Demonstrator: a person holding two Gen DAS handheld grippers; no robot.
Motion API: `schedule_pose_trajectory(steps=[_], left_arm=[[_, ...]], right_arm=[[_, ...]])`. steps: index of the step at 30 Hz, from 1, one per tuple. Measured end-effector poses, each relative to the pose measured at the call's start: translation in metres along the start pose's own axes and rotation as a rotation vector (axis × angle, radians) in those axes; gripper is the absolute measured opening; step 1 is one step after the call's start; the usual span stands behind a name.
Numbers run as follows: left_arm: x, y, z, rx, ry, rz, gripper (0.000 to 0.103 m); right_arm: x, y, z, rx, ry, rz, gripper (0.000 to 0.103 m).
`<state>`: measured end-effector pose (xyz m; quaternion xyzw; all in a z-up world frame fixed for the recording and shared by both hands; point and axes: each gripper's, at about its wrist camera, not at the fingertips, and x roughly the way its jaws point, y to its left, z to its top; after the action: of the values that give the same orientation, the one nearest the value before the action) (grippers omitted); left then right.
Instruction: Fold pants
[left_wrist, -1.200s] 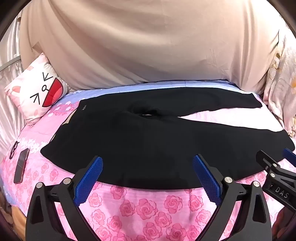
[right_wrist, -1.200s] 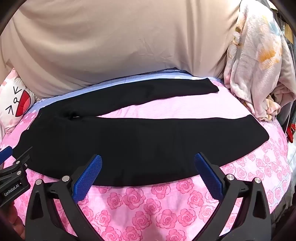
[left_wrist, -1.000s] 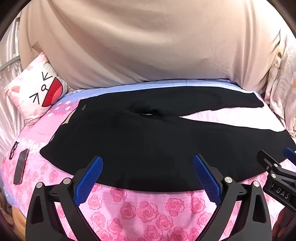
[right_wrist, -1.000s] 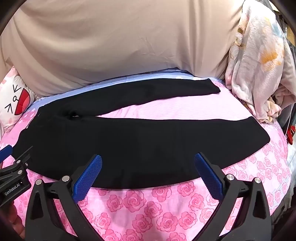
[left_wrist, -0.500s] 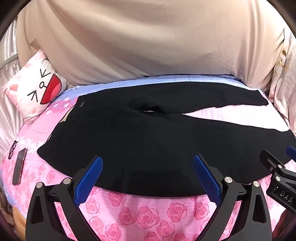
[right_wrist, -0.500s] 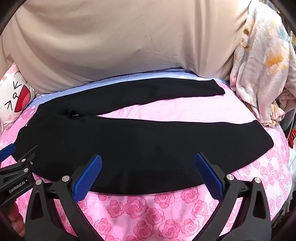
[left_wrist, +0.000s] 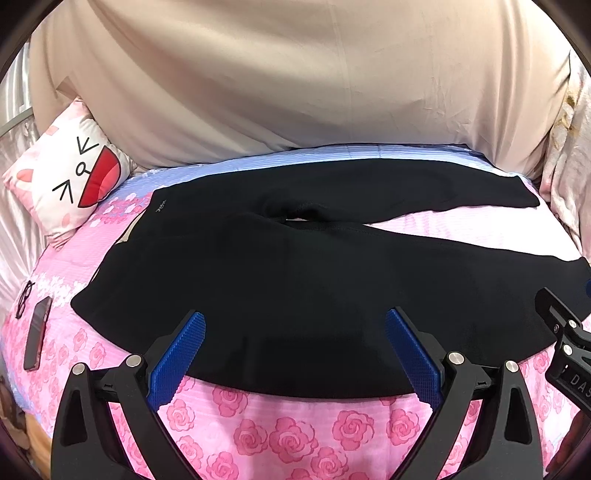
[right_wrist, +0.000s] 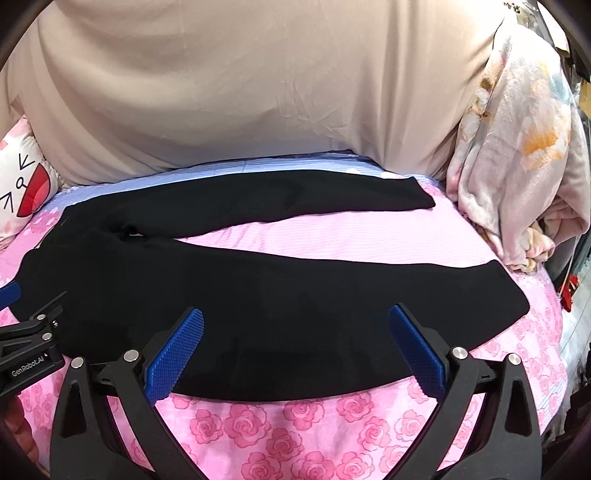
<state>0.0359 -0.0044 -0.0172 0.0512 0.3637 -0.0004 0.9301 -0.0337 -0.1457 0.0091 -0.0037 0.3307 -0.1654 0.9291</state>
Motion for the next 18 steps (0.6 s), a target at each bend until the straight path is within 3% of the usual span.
schedule_pose_trajectory(steps=[18], left_arm=[[0.007, 0.0, 0.006, -0.002, 0.012, -0.008, 0.095]], right_arm=[[0.009, 0.011, 0.004, -0.011, 0.037, 0.03, 0.098]])
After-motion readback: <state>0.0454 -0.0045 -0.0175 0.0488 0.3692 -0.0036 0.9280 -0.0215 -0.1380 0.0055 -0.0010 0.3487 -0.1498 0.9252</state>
